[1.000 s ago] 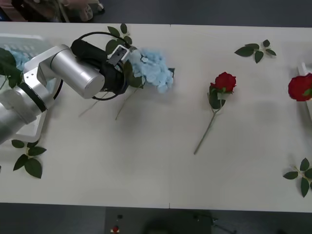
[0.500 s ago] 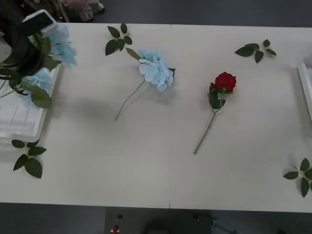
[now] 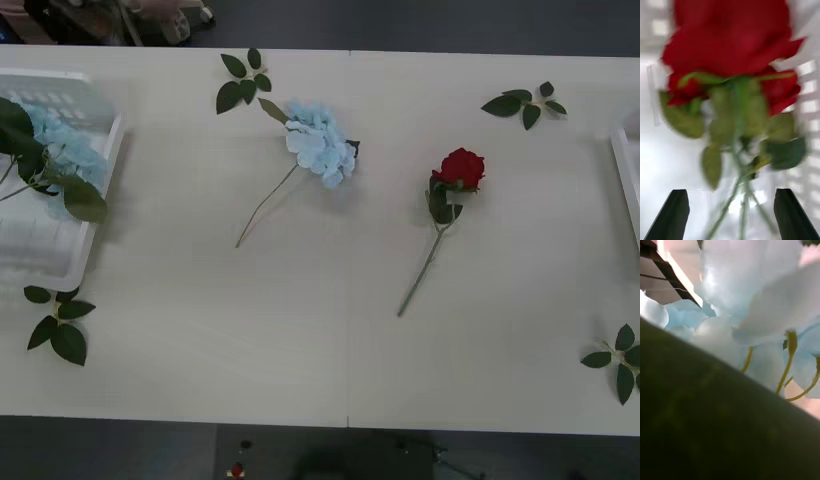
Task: Put the red flowers into the right box and the blue flowers into the left box
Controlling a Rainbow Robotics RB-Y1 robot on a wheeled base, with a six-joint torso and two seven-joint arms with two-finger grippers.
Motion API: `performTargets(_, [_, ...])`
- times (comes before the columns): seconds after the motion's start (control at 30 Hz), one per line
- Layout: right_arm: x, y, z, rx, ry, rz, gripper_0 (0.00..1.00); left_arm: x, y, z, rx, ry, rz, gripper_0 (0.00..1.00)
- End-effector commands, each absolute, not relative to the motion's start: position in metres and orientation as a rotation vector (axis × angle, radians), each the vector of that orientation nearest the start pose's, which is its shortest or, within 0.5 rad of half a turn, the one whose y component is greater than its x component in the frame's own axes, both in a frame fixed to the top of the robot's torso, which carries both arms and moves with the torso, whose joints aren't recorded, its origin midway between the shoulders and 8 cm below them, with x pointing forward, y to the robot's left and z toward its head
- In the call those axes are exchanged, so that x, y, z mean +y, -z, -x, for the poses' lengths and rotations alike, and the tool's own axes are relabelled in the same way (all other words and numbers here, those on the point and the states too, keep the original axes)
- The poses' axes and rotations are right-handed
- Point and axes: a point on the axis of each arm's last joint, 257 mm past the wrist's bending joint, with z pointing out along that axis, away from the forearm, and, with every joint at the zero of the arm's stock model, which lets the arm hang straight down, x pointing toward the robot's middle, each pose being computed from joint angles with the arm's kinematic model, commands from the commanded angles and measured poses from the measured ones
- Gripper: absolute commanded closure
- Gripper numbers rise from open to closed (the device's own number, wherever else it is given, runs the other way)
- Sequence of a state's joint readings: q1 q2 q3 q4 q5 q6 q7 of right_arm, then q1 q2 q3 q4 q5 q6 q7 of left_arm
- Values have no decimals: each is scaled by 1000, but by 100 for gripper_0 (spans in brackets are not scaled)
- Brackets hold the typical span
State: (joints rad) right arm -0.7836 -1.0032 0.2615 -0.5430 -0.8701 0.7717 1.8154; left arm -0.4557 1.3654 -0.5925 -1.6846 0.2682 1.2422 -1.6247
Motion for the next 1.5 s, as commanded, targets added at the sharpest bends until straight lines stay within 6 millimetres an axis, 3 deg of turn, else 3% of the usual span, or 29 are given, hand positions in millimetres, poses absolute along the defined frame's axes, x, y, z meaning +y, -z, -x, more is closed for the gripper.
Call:
performTargets(0.03, [-598,188,-566,2423,230,-208,32,591,119,-504,2234,-1374,-821,24])
performTargets(0.13, [-548,178,-571,2441,28,-263,32,584,124,-508,2232,-1323,-835,0])
performTargets(0.2, [-508,169,-570,2451,-116,-317,32,581,123,-511,2218,-1309,-846,0])
performTargets(0.27, [-454,166,-564,2456,-284,-380,32,576,121,-514,2202,-1276,-860,0])
performTargets(0.4, [-380,172,-548,2470,-390,-388,32,545,112,-522,2195,-1058,-853,0])
performTargets(0.53, [-310,191,-527,2488,-415,-378,32,462,106,-529,2184,-675,-847,0])
performTargets(0.6, [-286,204,-521,2496,-405,-391,32,419,103,-531,2169,-512,-834,0])
performTargets(0.7, [-260,221,-521,2479,-362,-407,32,379,101,-535,2136,-386,-831,0])
performTargets(0.77, [-238,241,-525,2462,-328,-438,32,335,103,-540,2086,-292,-859,0])
performTargets(0.8, [-233,244,-527,2456,-323,-440,32,325,104,-542,2073,-273,-862,0])
performTargets(0.9, [-206,266,-541,2442,-305,-480,32,268,122,-558,2030,-178,-872,0])
performTargets(1.03, [-184,280,-563,2414,-272,-514,32,217,147,-577,2028,-95,-853,0])
performTargets(1.2, [-167,290,-584,2399,-255,-537,32,160,173,-586,2039,-32,-896,0])
performTargets(1.3, [-168,293,-593,2387,-223,-545,32,141,177,-600,2011,-30,-888,0])
performTargets(1.43, [-177,295,-596,2381,-186,-544,32,130,184,-613,2010,-54,-888,0])
performTargets(1.5, [-182,296,-596,2380,-169,-550,32,111,192,-624,2012,-47,-897,0])
